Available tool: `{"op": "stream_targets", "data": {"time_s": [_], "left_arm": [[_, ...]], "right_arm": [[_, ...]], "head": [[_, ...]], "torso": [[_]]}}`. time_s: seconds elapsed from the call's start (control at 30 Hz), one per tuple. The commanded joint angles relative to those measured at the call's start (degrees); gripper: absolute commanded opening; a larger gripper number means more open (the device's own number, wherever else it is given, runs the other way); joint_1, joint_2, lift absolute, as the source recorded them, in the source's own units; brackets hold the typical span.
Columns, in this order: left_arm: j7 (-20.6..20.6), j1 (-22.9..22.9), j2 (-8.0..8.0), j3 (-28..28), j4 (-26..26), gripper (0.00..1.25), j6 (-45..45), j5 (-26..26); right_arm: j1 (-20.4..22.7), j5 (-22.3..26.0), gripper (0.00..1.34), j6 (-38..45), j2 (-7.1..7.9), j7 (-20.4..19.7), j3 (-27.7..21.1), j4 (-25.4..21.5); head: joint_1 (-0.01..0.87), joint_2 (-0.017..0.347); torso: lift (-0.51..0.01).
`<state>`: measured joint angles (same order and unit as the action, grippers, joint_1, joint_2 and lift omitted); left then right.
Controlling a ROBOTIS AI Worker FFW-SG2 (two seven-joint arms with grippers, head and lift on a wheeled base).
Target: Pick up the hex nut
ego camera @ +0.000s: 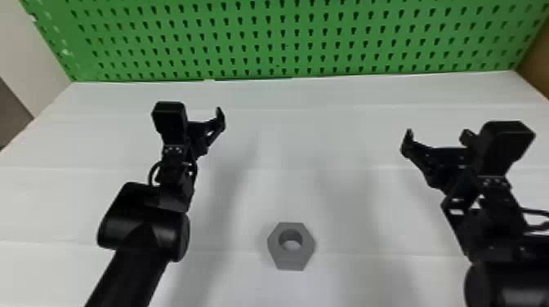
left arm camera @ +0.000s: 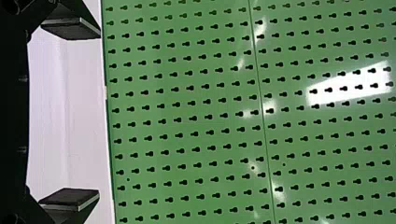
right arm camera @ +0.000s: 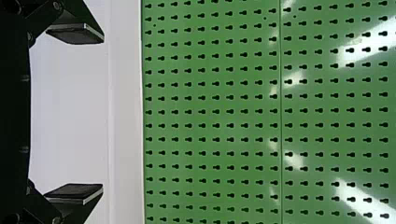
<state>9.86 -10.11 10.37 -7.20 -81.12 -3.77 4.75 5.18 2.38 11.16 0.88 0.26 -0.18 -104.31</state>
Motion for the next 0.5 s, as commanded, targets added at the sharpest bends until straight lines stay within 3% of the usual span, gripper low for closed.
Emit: {"op": "stream_targets", "data": {"time_s": [0.0,0.47], "left_arm": [[-0.02,0.0,0.0,0.08,0.0,1.16,-0.01,0.0],[-0.02,-0.09,0.0,0.08,0.0,1.16,-0.01,-0.09]], "right_arm": [[0.0,-0.01,1.17,0.53,0.18,0.0,0.18,-0.28],[-0.17,-0.01,1.17,3.43,0.44,0.0,0.62,-2.39]], "head": [[0.785,0.149],[0.785,0.149]], "torso": [[-0.09],[-0.09]]}}
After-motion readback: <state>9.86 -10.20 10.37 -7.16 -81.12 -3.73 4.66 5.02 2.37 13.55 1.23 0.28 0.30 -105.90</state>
